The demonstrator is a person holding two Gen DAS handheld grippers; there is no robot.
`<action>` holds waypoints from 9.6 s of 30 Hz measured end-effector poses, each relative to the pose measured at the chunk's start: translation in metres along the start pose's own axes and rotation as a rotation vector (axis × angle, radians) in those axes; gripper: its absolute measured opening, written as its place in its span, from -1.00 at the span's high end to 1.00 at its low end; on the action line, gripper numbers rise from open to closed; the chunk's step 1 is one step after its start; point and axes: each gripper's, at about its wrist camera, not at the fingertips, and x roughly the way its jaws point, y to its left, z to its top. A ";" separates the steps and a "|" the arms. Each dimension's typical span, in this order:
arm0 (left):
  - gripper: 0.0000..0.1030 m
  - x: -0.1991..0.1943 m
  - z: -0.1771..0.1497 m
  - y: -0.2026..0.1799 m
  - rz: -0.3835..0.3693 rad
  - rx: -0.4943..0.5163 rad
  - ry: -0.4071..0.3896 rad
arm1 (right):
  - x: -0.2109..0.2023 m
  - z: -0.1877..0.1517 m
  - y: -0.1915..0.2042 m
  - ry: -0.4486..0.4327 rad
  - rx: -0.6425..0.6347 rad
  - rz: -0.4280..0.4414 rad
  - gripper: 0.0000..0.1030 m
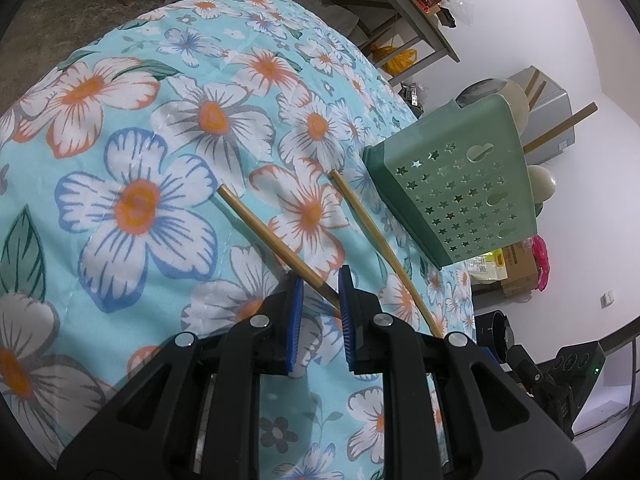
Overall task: Organize utensils
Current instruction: 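Move the open right tool toward the last chopstick beside the left tool, then grasp the last wooden chopstick with the right tool, then lift the held chopsticks with both tools up to the green holder, then lower the chopstick into the green holder and open the left tool, then lower the chopstick into the green holder and open the right tool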
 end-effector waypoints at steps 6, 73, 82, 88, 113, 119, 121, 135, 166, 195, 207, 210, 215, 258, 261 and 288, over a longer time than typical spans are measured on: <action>0.68 0.000 0.000 0.000 0.001 0.001 0.000 | 0.002 -0.002 0.003 0.008 -0.028 0.005 -0.74; 0.66 -0.013 -0.006 0.008 0.022 0.006 -0.022 | 0.155 0.015 0.131 0.356 -0.691 -0.019 0.63; 0.65 -0.013 -0.006 0.008 0.022 0.006 -0.022 | 0.162 0.011 0.143 0.369 -0.761 -0.035 0.64; 0.65 -0.014 -0.006 0.008 0.022 0.004 -0.023 | 0.169 0.003 0.151 0.368 -0.828 -0.064 0.64; 0.66 -0.016 -0.011 -0.003 0.035 0.020 -0.040 | 0.049 0.056 0.131 0.010 -0.636 0.007 0.88; 0.68 -0.023 -0.009 -0.014 0.033 0.056 -0.061 | 0.000 0.072 0.107 -0.121 -0.493 0.006 0.88; 0.70 -0.029 -0.008 -0.021 0.029 0.093 -0.082 | -0.018 0.075 0.099 -0.163 -0.445 0.006 0.88; 0.90 -0.088 0.007 -0.086 -0.021 0.292 -0.288 | -0.076 0.080 0.071 -0.311 -0.290 0.058 0.88; 0.92 -0.144 0.066 -0.228 -0.284 0.511 -0.609 | -0.106 0.082 0.065 -0.393 -0.250 0.113 0.88; -0.17 -0.058 0.069 -0.207 -0.104 0.504 -0.505 | -0.106 0.084 0.063 -0.375 -0.252 0.103 0.88; -0.55 -0.078 0.036 -0.154 0.028 0.491 -0.386 | -0.095 0.113 0.082 -0.399 -0.290 0.176 0.88; -0.61 -0.079 0.024 -0.139 0.071 0.500 -0.344 | -0.090 0.128 0.090 -0.418 -0.298 0.210 0.88; -0.63 -0.084 0.008 -0.116 0.129 0.500 -0.306 | -0.081 0.162 0.097 -0.466 -0.278 0.279 0.88; -0.64 -0.102 0.019 -0.084 0.217 0.435 -0.330 | 0.045 0.238 0.092 -0.534 -0.162 0.101 0.88; -0.64 -0.101 0.019 -0.084 0.219 0.432 -0.329 | 0.048 0.239 0.093 -0.536 -0.158 0.074 0.88; -0.64 -0.098 0.017 -0.080 0.212 0.423 -0.329 | 0.029 0.208 0.095 -0.532 -0.272 -0.050 0.81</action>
